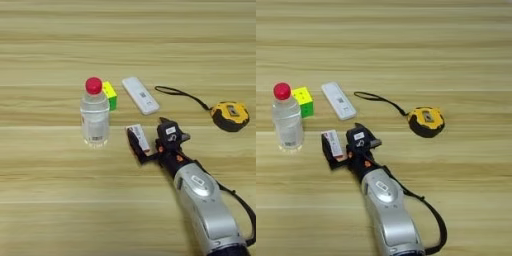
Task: Move the objects on the table
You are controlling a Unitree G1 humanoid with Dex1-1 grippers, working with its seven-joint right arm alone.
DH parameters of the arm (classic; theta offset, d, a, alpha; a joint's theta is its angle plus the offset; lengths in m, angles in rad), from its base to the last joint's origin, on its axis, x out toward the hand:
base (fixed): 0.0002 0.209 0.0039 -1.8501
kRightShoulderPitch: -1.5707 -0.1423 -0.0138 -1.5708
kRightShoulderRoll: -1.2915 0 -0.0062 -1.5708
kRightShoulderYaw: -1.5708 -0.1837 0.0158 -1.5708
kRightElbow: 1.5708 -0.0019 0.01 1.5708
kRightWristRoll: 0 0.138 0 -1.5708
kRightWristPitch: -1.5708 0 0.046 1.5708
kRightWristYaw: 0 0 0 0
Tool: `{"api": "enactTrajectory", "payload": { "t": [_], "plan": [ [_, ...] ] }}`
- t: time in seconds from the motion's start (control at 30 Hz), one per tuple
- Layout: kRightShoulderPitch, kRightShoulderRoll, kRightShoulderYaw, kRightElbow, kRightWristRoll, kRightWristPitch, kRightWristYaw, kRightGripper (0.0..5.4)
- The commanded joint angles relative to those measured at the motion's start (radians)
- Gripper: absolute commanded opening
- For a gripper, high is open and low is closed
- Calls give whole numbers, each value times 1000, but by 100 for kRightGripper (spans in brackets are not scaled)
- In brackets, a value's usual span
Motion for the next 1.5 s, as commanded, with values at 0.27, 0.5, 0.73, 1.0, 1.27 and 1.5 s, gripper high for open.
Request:
{"api": "enactTrajectory", "payload": {
  "t": [0.27, 0.5, 0.73, 1.0, 1.27, 1.5],
  "plan": [
    [15, 11, 41, -123, -3, 5, -7, 535],
    [33, 14, 51, -147, -4, 18, -12, 535],
    [62, 22, 75, -151, -4, 26, -12, 535],
    [66, 29, 85, -91, -6, 12, -17, 535],
    [59, 35, 73, -50, 1, 0, -27, 482],
    [64, 36, 78, -58, 1, 1, -27, 392]
  ]
}}
